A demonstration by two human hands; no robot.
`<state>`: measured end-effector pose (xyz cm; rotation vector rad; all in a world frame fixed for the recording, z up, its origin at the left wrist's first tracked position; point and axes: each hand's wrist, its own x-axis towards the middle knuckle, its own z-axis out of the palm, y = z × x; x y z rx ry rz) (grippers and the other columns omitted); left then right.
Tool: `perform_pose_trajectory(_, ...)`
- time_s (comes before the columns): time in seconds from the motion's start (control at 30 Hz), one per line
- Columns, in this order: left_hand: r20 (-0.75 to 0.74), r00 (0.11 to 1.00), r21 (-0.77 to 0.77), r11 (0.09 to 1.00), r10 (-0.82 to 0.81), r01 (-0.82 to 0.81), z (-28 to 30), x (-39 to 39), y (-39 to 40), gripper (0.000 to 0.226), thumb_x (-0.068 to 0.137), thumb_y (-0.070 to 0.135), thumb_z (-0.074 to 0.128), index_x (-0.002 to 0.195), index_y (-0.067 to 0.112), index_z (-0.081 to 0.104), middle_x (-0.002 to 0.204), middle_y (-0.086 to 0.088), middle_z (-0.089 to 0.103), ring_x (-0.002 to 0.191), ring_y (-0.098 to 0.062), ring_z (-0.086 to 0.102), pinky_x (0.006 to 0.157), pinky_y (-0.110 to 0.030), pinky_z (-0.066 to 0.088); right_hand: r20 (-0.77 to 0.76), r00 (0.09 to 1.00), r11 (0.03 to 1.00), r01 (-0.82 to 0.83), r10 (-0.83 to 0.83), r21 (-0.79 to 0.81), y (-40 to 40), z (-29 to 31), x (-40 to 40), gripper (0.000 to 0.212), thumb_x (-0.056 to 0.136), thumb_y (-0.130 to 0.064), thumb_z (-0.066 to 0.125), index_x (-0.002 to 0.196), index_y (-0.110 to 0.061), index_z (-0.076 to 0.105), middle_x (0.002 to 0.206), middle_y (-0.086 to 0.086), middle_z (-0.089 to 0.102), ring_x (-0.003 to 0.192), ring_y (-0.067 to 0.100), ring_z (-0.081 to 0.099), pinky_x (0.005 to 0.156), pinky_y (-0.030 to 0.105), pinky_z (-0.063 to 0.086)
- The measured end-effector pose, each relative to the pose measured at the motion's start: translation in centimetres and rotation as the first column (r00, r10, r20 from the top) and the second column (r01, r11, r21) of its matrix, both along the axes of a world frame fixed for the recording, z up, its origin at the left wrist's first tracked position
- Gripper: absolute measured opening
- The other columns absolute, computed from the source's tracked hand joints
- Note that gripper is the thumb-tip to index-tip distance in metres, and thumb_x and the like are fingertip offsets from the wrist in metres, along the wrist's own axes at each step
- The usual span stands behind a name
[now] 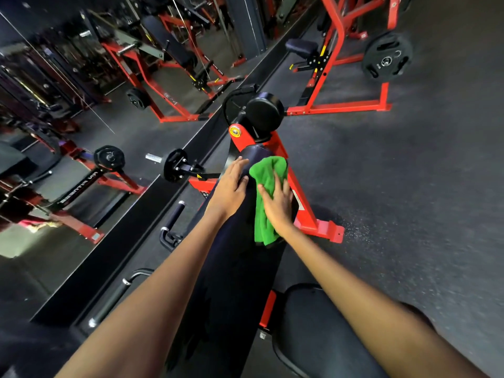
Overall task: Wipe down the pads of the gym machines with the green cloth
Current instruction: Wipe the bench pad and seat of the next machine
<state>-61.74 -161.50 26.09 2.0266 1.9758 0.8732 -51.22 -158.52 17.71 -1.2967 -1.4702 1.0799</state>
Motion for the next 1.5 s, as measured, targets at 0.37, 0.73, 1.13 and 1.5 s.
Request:
perform_pose_trajectory(0.37,0.255,0.966,-0.028,0.999,0.038,-0.032,-0.4,-0.2,-0.1,0.047,0.094,0.033,0.036,0.121,0.002,0.060,0.127,-0.012,0.060,0.124,-0.022,0.051,0.107,-0.025,0.032,0.004,0.987,0.987,-0.161,0.161,-0.009,-11.8,-1.6,-0.3,0.082,0.078,-0.068,0.033,0.148,-0.024,0.031,0.150,0.020,0.026,0.134,0.038,0.028,0.110,0.039,0.024)
perform_pose_trajectory(0.73,0.216,0.976,-0.062,0.998,0.024,-0.010,-0.2,0.3,-0.3,0.054,0.091,0.040,0.035,0.107,0.001,0.068,0.116,-0.013,0.065,0.118,-0.024,0.056,0.106,-0.036,0.037,-0.069,0.997,0.967,-0.033,0.016,-0.254,-6.7,1.0,-0.5,0.064,0.096,-0.047,0.046,0.151,-0.026,0.020,0.149,0.015,0.023,0.132,0.035,0.029,0.105,0.038,0.029)
perform_pose_trajectory(1.13,0.240,0.968,-0.059,0.996,0.074,-0.061,-0.1,0.4,-1.1,0.056,0.091,0.045,0.031,0.103,0.008,0.071,0.108,0.000,0.067,0.108,-0.016,0.059,0.100,-0.030,0.039,-0.135,0.990,0.893,-0.034,-0.030,-0.449,-4.3,1.2,-0.3,0.066,0.095,-0.051,0.045,0.151,-0.032,0.015,0.145,0.020,0.027,0.129,0.042,0.037,0.107,0.043,0.033)
perform_pose_trajectory(1.5,0.093,0.990,-0.006,0.994,0.107,-0.107,0.2,1.6,-2.7,0.077,0.083,0.067,0.028,0.078,0.001,0.067,0.094,-0.011,0.069,0.106,-0.016,0.057,0.095,-0.021,0.036,-0.165,0.973,0.939,-0.203,0.161,-0.279,-11.9,0.1,0.7,0.064,0.096,-0.041,0.049,0.151,-0.024,0.022,0.143,0.018,0.027,0.132,0.034,0.036,0.109,0.036,0.029)
